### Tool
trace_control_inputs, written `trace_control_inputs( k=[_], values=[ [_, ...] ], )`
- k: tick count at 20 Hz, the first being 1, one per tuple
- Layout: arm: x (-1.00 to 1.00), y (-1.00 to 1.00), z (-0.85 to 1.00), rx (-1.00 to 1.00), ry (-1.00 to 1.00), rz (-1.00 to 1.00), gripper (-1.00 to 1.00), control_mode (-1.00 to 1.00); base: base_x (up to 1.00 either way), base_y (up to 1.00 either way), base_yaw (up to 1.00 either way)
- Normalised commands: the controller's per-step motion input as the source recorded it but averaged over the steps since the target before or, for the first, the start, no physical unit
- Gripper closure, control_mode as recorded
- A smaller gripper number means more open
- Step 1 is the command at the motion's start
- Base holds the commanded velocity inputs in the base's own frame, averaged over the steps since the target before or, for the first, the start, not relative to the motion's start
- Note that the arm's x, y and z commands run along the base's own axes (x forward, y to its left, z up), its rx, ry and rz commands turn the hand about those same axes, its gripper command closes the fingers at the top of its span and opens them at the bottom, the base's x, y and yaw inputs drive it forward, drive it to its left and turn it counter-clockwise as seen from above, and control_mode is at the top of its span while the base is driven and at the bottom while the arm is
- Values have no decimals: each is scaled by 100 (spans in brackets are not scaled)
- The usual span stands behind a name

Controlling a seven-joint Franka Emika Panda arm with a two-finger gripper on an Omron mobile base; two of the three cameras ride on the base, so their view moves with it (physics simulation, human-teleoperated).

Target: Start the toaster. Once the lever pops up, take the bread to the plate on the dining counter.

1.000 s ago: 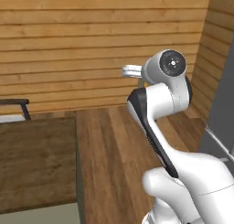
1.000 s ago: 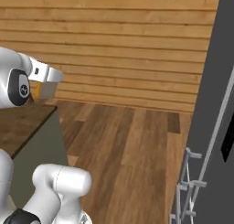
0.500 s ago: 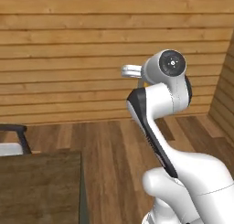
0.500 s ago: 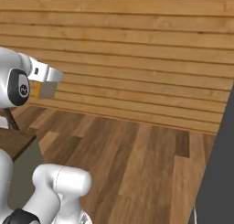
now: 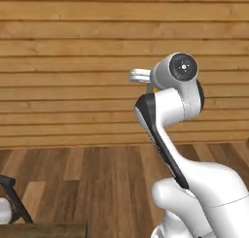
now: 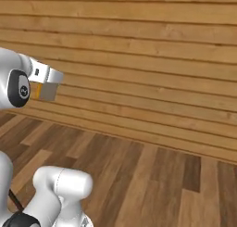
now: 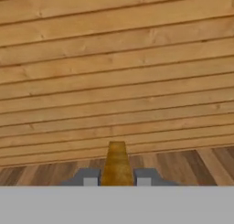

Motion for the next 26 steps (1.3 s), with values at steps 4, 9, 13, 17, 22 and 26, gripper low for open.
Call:
trace_control_inputs(
  k=[4, 9, 13, 17, 22, 26],
  values=[
    [0, 0, 0, 0, 0, 0, 100, 100, 100, -7, 26],
    [0, 0, 0, 0, 0, 0, 100, 100, 100, -2, 47],
    [0, 0, 0, 0, 0, 0, 100, 100, 100, -4, 65],
    [0, 0, 0, 0, 0, 0, 100, 100, 96, 0, 73],
    [0, 0, 0, 0, 0, 0, 100, 100, 89, -1, 73],
    [0, 0, 0, 0, 0, 0, 100, 100, 99, -6, 68]
  ],
)
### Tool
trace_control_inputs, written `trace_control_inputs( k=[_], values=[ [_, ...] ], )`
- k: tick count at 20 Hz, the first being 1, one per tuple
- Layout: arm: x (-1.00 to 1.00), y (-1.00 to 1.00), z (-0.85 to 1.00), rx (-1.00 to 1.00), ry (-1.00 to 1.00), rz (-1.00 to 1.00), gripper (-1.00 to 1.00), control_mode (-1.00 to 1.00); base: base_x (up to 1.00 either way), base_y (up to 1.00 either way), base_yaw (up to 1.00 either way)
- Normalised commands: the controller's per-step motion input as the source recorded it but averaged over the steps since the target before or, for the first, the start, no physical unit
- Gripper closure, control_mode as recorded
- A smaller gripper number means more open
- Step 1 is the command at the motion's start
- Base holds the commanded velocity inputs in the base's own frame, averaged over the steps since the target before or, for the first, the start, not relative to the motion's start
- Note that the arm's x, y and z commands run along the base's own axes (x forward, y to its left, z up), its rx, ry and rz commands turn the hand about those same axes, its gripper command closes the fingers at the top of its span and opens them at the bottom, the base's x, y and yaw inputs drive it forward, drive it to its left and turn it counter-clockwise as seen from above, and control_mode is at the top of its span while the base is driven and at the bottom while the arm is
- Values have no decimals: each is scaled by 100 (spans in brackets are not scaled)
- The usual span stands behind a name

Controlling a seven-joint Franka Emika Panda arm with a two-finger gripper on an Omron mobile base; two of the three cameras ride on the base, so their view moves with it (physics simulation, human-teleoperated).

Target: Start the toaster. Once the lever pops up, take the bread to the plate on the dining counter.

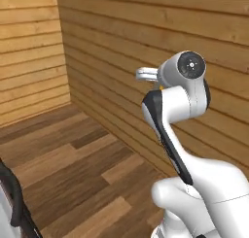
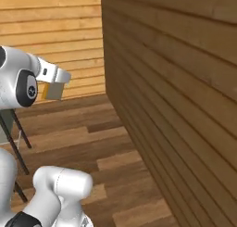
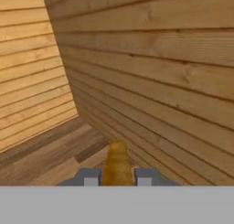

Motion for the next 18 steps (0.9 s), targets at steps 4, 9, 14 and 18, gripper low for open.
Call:
trace_control_inputs(
  k=[4, 9, 14, 18],
  values=[
    [0, 0, 0, 0, 0, 0, 100, 100, 99, -11, 66],
    [0, 0, 0, 0, 0, 0, 100, 100, 87, -20, 66],
    [0, 0, 0, 0, 0, 0, 100, 100, 67, -27, 65],
    [0, 0, 0, 0, 0, 0, 100, 100, 60, -28, 66]
  ],
)
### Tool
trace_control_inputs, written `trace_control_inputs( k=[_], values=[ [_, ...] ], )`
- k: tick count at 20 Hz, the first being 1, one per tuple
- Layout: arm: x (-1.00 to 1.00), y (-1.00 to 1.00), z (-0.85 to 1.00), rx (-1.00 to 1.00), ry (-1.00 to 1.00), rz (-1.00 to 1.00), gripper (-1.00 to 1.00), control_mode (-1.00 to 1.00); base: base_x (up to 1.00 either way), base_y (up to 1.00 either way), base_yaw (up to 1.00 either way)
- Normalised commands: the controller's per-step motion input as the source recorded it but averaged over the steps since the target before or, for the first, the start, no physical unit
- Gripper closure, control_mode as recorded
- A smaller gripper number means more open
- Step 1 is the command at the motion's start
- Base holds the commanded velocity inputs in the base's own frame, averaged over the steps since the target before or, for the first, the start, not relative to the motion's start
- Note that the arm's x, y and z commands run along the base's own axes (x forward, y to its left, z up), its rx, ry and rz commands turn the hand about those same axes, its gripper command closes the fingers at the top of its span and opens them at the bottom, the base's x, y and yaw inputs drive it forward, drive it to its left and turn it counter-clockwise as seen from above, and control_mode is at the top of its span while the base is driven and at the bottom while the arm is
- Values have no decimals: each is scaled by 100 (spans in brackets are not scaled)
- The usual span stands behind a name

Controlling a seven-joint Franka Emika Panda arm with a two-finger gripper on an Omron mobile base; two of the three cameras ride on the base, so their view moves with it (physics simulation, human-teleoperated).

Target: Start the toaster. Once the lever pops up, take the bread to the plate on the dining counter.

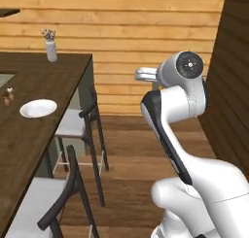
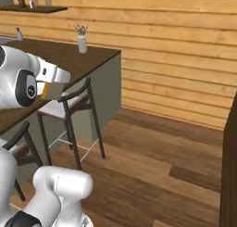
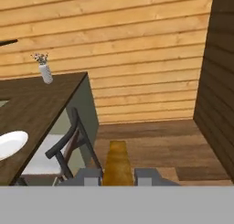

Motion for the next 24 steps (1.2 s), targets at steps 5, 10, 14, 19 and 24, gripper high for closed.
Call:
trace_control_inputs(
  k=[5, 10, 14, 19, 24],
  values=[
    [0, 0, 0, 0, 0, 0, 100, 100, 50, -46, 59],
    [0, 0, 0, 0, 0, 0, 100, 100, 50, -51, 57],
    [0, 0, 0, 0, 0, 0, 100, 100, 47, -56, 55],
    [0, 0, 0, 0, 0, 0, 100, 100, 35, -62, 54],
    [0, 0, 0, 0, 0, 0, 100, 100, 21, -70, 52]
  ],
)
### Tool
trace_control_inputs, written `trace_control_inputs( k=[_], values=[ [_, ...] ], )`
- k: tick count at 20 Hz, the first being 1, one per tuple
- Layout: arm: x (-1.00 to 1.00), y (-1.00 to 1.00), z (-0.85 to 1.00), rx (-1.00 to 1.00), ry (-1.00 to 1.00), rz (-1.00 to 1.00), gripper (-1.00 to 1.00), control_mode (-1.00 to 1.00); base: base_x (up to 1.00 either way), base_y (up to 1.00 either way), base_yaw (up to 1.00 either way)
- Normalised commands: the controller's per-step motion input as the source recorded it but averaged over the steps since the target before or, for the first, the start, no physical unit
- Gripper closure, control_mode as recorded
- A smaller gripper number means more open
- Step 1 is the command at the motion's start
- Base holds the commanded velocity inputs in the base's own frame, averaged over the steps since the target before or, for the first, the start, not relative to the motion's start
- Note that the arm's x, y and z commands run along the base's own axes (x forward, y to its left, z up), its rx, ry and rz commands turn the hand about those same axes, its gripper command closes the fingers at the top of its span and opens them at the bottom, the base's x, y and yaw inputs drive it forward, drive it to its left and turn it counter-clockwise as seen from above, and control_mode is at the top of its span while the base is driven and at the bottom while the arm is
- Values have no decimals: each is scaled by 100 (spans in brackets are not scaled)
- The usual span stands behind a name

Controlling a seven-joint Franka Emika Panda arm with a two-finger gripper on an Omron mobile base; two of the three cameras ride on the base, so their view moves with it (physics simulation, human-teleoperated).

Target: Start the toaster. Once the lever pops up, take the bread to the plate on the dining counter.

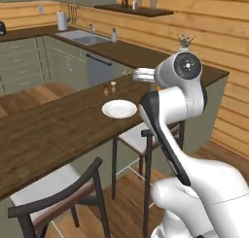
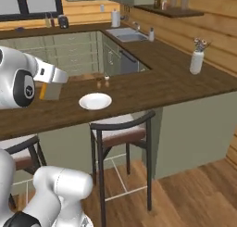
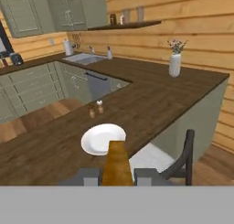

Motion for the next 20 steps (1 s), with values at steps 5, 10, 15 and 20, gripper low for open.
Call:
trace_control_inputs(
  k=[5, 10, 15, 20],
  values=[
    [0, 0, 0, 0, 0, 0, 100, 100, 31, -64, 53],
    [0, 0, 0, 0, 0, 0, 100, 100, 34, -62, 51],
    [0, 0, 0, 0, 0, 0, 100, 100, 49, -53, 32],
    [0, 0, 0, 0, 0, 0, 100, 100, 79, -31, 13]
  ],
)
